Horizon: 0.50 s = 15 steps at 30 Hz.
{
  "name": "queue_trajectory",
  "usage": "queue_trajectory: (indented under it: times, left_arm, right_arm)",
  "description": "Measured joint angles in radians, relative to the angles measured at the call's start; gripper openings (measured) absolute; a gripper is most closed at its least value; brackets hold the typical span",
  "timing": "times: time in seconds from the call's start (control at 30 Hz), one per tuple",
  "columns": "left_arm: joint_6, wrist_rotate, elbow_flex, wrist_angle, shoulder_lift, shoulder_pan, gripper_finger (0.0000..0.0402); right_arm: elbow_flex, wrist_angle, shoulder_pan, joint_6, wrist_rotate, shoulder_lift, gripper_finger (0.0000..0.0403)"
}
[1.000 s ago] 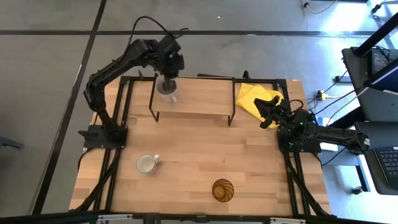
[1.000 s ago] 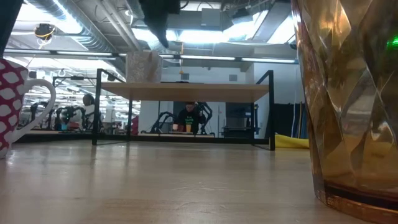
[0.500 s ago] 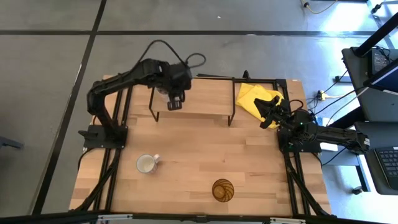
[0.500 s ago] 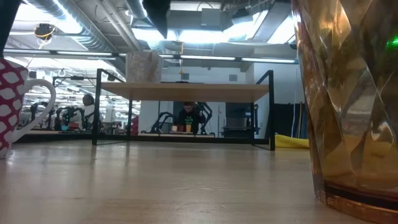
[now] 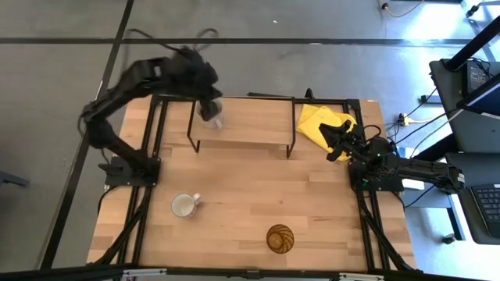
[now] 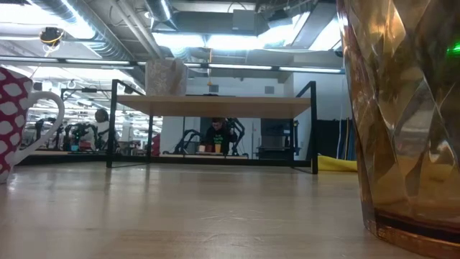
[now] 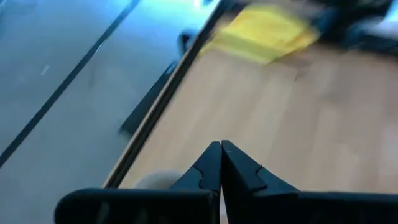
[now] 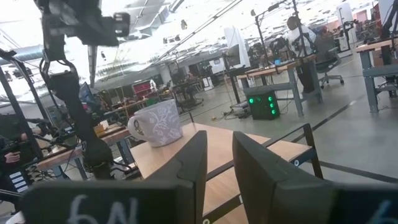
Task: Stack small to large cups/mugs on shelf
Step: Put the gray mug on the shelf
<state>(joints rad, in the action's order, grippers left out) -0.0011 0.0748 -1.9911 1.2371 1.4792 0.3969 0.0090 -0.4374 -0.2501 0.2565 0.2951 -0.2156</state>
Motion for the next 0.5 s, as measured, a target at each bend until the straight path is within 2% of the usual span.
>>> queue_trajectory:
  times: [0.23,0.4,0.5]
  left_arm:
    - [0.056,-0.138,0.0,-0.095,-0.111,0.052,0.0001]
    - [0.06,-0.253,0.0,-0.134,-0.133,0.054,0.0004]
    - [0.062,-0.265,0.0,-0.138,-0.134,0.053,0.0002]
  right_arm:
    - [0.0,0.0,0.0,0.007,0.0,0.0,0.0078]
    - [0.0,-0.034,0.0,0.249,-0.003,0.0,0.0078]
    - [0.0,-0.082,0.0,0.39,0.0,0.0,0.0078]
